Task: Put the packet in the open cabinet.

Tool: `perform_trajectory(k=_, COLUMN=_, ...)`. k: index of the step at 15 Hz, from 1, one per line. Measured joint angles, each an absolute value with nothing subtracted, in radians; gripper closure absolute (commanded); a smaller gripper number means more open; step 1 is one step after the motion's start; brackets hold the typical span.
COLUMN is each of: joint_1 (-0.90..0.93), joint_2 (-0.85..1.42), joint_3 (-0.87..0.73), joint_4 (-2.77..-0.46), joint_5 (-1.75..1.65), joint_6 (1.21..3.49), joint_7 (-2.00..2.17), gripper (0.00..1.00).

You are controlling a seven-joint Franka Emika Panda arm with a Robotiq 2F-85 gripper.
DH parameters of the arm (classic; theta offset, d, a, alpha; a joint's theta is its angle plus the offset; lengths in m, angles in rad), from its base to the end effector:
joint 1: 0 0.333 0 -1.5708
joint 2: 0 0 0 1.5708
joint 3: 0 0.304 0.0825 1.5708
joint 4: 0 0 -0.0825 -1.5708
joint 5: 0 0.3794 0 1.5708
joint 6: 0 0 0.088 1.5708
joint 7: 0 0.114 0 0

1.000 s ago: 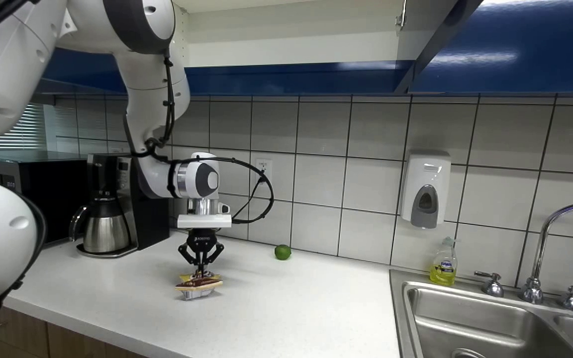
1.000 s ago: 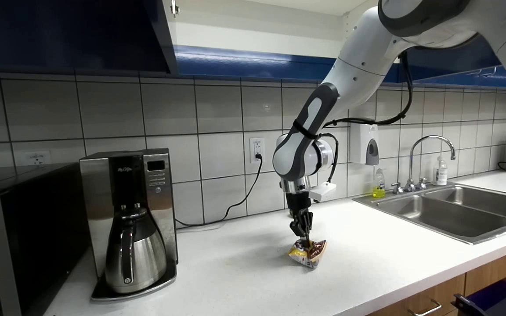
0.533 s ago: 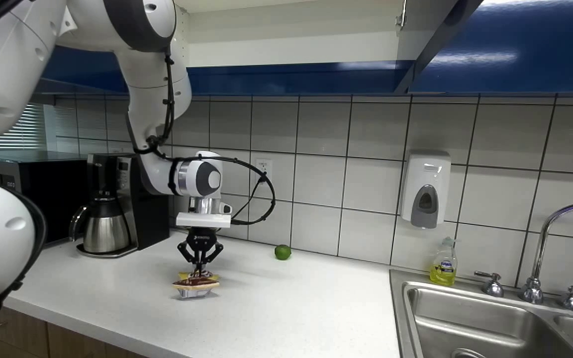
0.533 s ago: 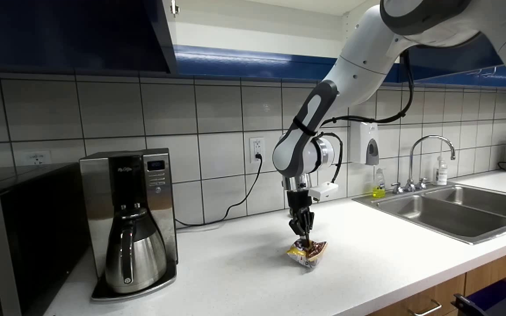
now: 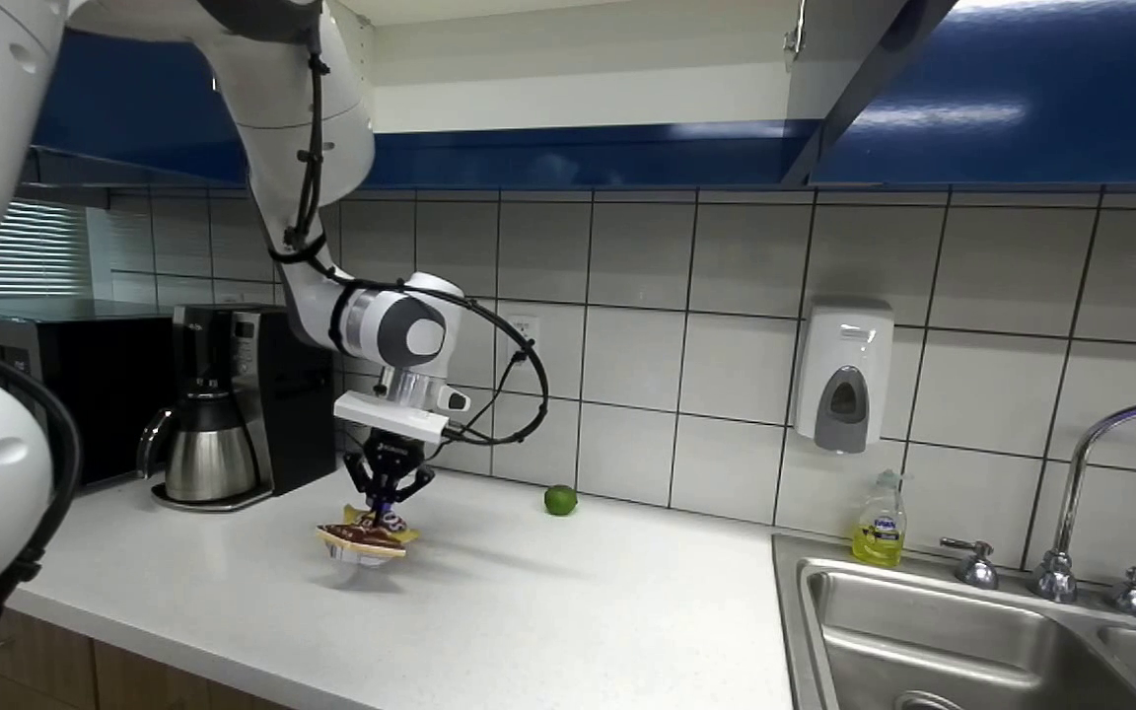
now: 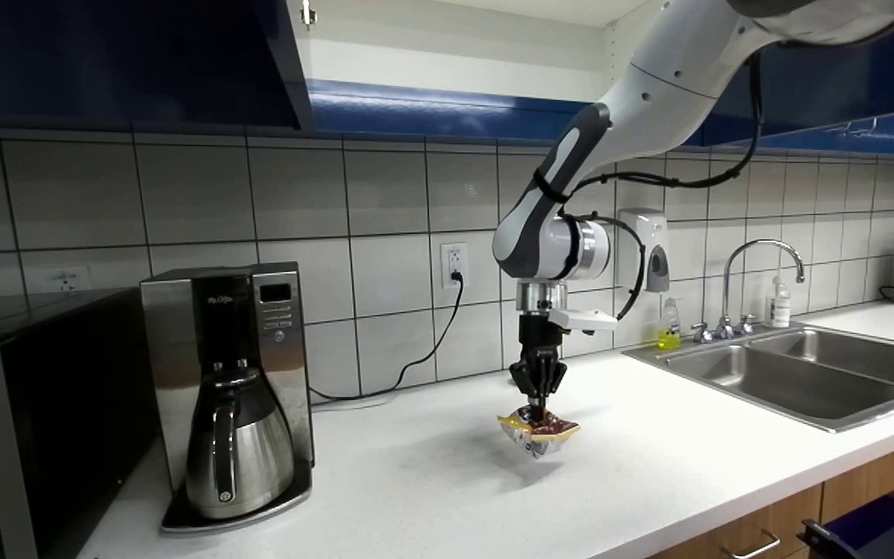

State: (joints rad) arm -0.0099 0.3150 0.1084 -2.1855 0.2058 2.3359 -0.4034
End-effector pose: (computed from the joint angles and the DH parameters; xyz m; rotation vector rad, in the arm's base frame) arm 0.5313 0.0580 0.2163 -2.8982 -0.5038 0.2018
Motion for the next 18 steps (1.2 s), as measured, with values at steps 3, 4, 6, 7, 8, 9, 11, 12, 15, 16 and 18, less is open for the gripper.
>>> perform_trajectory(k=3, joint_1=-0.02, joint_2=0.234, joint_3=0.106, joint_4=-2.247, joint_5=0.237, joint_6=2.336, joint_7=-0.403, gripper=1.0)
perform_trajectory(k=4, joint_1=-0.021, joint_2=0.206, joint_3=0.104, joint_4=-2.267, joint_5=0.24, joint_6=2.336, joint_7=-0.403, gripper=1.0)
perform_trajectory(k=6, joint_1=-0.022, joint_2=0.148, joint_3=0.098, joint_4=-2.311, joint_5=0.24, joint_6=2.331, joint_7=-0.403, gripper=1.0)
perform_trajectory(k=7, joint_1=-0.022, joint_2=0.115, joint_3=0.094, joint_4=-2.334, joint_5=0.24, joint_6=2.322, joint_7=-0.404, gripper=1.0)
perform_trajectory(k=8, joint_1=-0.022, joint_2=0.082, joint_3=0.089, joint_4=-2.354, joint_5=0.24, joint_6=2.308, joint_7=-0.404, gripper=1.0)
perform_trajectory(k=9, joint_1=-0.022, joint_2=0.045, joint_3=0.081, joint_4=-2.376, joint_5=0.24, joint_6=2.292, joint_7=-0.406, gripper=1.0)
perform_trajectory(k=11, joint_1=-0.022, joint_2=-0.03, joint_3=0.065, joint_4=-2.413, joint_5=0.24, joint_6=2.254, joint_7=-0.411, gripper=1.0)
perform_trajectory(k=12, joint_1=-0.021, joint_2=-0.072, joint_3=0.055, joint_4=-2.432, joint_5=0.24, joint_6=2.233, joint_7=-0.414, gripper=1.0)
perform_trajectory(k=15, joint_1=-0.019, joint_2=-0.202, joint_3=0.021, joint_4=-2.472, joint_5=0.239, joint_6=2.16, joint_7=-0.423, gripper=1.0)
perform_trajectory(k=16, joint_1=-0.017, joint_2=-0.249, joint_3=0.008, joint_4=-2.478, joint_5=0.237, joint_6=2.131, joint_7=-0.424, gripper=1.0)
perform_trajectory(k=18, joint_1=-0.013, joint_2=-0.342, joint_3=-0.016, joint_4=-2.482, joint_5=0.234, joint_6=2.079, joint_7=-0.425, gripper=1.0)
